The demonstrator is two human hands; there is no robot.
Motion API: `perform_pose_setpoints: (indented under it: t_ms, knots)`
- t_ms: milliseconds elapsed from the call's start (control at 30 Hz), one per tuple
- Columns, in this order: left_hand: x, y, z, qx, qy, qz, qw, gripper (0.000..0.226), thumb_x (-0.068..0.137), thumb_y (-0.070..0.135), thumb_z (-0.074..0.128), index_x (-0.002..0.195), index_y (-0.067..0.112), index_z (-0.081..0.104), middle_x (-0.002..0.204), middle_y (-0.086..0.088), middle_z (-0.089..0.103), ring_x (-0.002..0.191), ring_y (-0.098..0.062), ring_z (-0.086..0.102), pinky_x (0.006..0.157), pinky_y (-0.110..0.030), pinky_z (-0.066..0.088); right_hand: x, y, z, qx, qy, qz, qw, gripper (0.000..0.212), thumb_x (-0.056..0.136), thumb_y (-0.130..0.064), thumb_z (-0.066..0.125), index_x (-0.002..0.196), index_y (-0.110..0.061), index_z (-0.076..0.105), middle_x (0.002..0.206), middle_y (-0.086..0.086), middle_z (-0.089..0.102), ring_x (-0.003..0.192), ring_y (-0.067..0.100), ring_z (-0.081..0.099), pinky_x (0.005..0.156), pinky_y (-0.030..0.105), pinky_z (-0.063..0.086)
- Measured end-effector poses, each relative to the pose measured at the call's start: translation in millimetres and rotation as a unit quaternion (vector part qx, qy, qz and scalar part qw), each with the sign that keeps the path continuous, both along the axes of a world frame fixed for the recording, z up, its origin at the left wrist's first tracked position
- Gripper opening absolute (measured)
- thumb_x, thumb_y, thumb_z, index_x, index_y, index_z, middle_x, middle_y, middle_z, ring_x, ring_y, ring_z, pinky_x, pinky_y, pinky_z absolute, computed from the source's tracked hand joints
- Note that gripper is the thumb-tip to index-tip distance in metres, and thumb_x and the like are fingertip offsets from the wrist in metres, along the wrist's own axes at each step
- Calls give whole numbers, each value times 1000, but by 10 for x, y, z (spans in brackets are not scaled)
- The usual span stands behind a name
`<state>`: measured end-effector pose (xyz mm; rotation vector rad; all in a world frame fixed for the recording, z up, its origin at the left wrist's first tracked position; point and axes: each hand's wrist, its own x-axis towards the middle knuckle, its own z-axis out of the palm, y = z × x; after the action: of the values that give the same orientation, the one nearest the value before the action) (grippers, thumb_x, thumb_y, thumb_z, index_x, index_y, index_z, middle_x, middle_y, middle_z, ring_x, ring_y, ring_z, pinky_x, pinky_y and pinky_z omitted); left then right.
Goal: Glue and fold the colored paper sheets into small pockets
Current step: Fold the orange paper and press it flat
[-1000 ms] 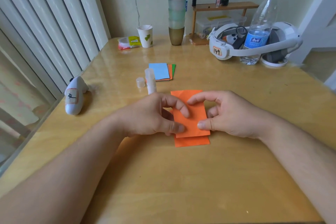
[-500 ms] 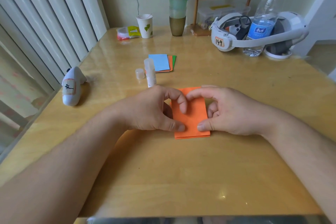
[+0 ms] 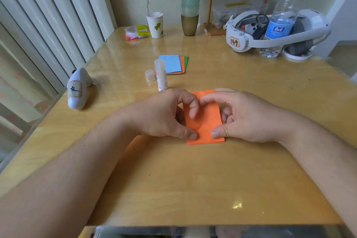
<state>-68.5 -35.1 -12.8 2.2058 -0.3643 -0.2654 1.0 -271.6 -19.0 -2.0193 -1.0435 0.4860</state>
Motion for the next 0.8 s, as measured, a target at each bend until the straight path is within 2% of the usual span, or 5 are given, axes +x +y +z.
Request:
perform_pose_setpoints:
  t_ms: [267, 400, 533, 667, 800]
  knots:
    - [10, -3, -13, 9, -16, 1, 1000, 41, 69, 18, 97, 87, 21, 60, 95, 14, 57, 64, -10, 60, 61, -37, 56, 15, -6, -18, -3, -6, 0, 1000, 71, 73, -5, 93, 120, -48, 62, 102, -22, 56, 78, 24, 66, 68, 37, 59]
    - [7, -6, -8, 14, -19, 1, 1000, 42, 68, 18, 98, 86, 21, 61, 95, 17, 56, 64, -9, 60, 62, -32, 54, 14, -12, -6, -14, -14, 1, 1000, 72, 72, -9, 95, 125, -45, 62, 103, -24, 55, 77, 18, 66, 67, 28, 56]
    - [9, -16, -3, 25, -28, 3, 999, 41, 67, 20, 98, 86, 23, 61, 100, 12, 57, 66, -7, 60, 65, -35, 57, 3, -5, 1, -14, -16, 1, 1000, 72, 71, -7, 95, 124, -44, 62, 98, -27, 54, 73, 15, 64, 64, 24, 54]
    - [14, -19, -3, 50, -42, 0, 998, 41, 67, 24, 98, 85, 25, 61, 103, 9, 58, 67, -4, 59, 66, -29, 54, 1, 3, 1, -20, -27, 3, 999, 71, 70, -9, 96, 124, -42, 63, 100, -23, 52, 71, 10, 63, 63, 21, 51]
    - [12, -8, 1, 65, -48, -3, 997, 41, 67, 26, 98, 84, 26, 61, 103, 9, 58, 66, -3, 58, 66, -27, 52, -5, 9, 5, -25, -39, 5, 999, 71, 70, -11, 96, 117, -51, 60, 102, -21, 51, 70, 9, 63, 62, 20, 50]
